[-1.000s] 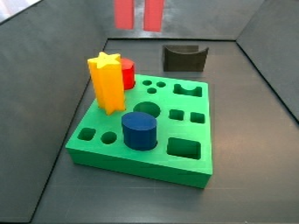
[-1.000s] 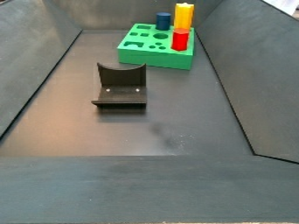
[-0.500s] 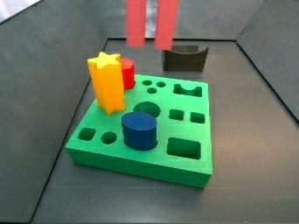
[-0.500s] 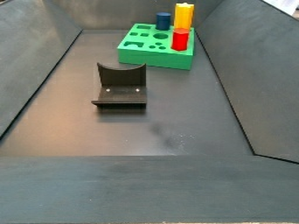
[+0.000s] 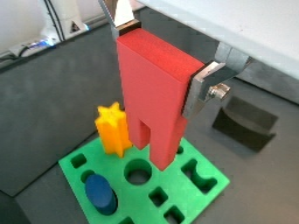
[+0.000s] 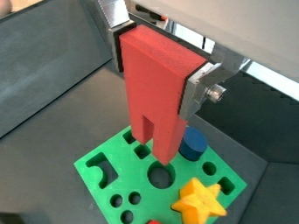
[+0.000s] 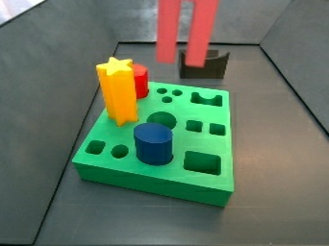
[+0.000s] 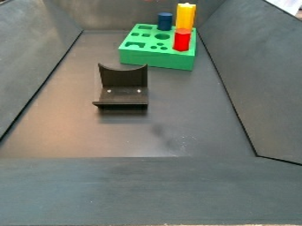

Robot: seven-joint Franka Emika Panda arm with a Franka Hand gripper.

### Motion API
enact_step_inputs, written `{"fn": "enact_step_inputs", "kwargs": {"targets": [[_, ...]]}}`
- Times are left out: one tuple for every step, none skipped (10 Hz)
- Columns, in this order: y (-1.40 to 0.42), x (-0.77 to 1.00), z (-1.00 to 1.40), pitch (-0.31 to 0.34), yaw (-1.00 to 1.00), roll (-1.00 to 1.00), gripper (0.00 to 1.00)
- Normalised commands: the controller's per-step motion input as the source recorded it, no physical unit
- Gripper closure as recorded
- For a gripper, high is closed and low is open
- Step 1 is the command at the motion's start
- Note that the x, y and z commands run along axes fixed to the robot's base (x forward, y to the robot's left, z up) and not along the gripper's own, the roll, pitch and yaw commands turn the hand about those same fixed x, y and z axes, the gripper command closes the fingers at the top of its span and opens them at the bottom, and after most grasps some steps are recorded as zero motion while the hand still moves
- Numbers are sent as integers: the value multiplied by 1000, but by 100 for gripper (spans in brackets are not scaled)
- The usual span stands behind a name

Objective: Pick up the double-square object. Move up. Place the double-square object on the fixture. Regrasp the double-square object. Move to above the board. Insert the double-square object.
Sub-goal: Insert the double-square object.

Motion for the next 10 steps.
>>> {"fn": "enact_step_inputs", "kwargs": {"targets": [[-86,594,-700,23,-403,-119,100],[-94,600,-677,20,-391,-130,100],[-57,694,-694,50,-346,-147,100],[0,683,-549,80,-223,-103,100],[0,397,-366,81,0,0,100],[-29,389,-320,83,80,4,100],[-9,303,-340,50,60,0,100],[0,254,-323,33,17,0,100],[0,77,-334,0,43,0,100],[0,0,-251,0,23,0,100]]}}
